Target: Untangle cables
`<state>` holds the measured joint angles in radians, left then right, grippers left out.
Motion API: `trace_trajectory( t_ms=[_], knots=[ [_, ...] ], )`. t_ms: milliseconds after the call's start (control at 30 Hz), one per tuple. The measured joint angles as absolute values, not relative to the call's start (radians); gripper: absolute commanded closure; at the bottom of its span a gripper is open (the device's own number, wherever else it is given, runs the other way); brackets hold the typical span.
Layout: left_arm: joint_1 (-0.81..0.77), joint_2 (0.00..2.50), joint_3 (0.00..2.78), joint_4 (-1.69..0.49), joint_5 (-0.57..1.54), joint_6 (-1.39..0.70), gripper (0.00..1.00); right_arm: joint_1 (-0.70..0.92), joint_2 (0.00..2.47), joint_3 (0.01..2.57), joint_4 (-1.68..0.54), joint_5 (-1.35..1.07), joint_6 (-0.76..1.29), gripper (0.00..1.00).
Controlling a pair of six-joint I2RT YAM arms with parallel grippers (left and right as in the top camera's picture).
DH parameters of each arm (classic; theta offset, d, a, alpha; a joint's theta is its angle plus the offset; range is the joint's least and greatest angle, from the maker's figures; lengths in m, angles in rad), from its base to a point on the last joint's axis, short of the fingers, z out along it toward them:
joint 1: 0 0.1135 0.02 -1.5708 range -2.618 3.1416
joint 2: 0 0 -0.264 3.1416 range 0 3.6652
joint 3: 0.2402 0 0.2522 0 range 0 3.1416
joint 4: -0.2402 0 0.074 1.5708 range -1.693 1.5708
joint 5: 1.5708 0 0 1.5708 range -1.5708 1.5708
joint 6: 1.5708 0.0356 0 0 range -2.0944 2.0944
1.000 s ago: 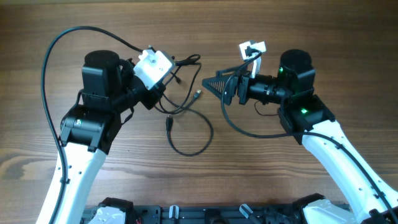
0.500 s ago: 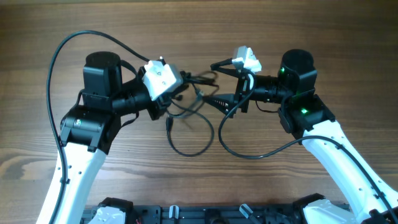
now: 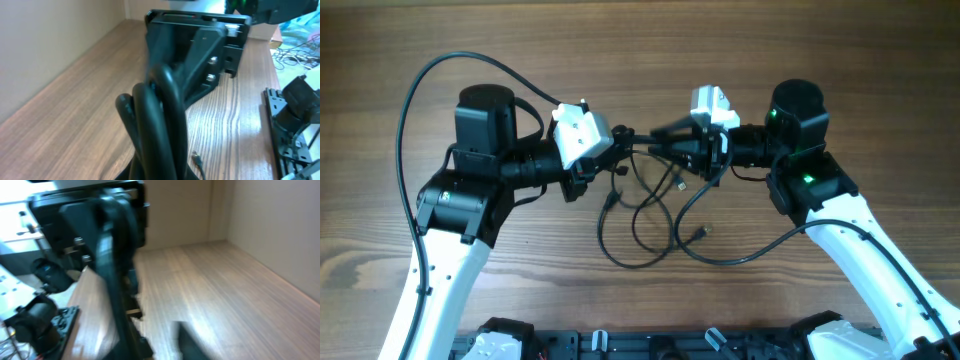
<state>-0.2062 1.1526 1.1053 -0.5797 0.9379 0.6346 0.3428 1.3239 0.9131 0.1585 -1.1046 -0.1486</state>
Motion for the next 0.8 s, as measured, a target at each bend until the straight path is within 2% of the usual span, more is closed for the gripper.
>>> trace_trajectory(
  t_ms=[33, 67, 100, 133, 200, 233, 267, 567, 800],
  knots=[
    [-0.204, 1.153, 1.105, -0.574, 0.936, 0.634, 0.91, 0.345, 1.324, 0.913, 0.159, -1.116, -0.148, 0.96],
    [-0.202, 1.153, 1.105, -0.569, 0.933, 0.635, 0.8, 0.345, 1.324, 0.913, 0.159, -1.127, -0.148, 0.96],
    [-0.202, 1.153, 1.105, -0.565, 0.931, 0.634, 0.62, 0.344, 1.324, 0.913, 0.159, -1.137, -0.147, 0.96],
    [-0.202, 1.153, 1.105, -0.561, 0.927, 0.64, 0.5, 0.344, 1.324, 0.913, 0.159, -1.143, -0.141, 0.96],
    [-0.202, 1.153, 1.105, -0.558, 0.92, 0.642, 0.37, 0.344, 1.324, 0.913, 0.16, -1.144, -0.122, 0.96],
    [-0.205, 1.153, 1.105, -0.558, 0.914, 0.644, 0.07, 0.344, 1.324, 0.913, 0.159, -1.144, -0.105, 0.96],
    [-0.205, 1.153, 1.105, -0.557, 0.907, 0.639, 0.0, 0.344, 1.324, 0.913, 0.159, -1.144, -0.089, 0.96],
    [-0.205, 1.146, 1.105, -0.519, 0.802, 0.586, 0.0, 0.3, 1.324, 0.913, 0.228, -1.102, 0.16, 0.96],
    [-0.205, 1.081, 1.105, -0.477, 0.563, 0.295, 0.0, 0.278, 1.324, 0.913, 0.362, -1.095, 0.257, 0.96]
  ],
)
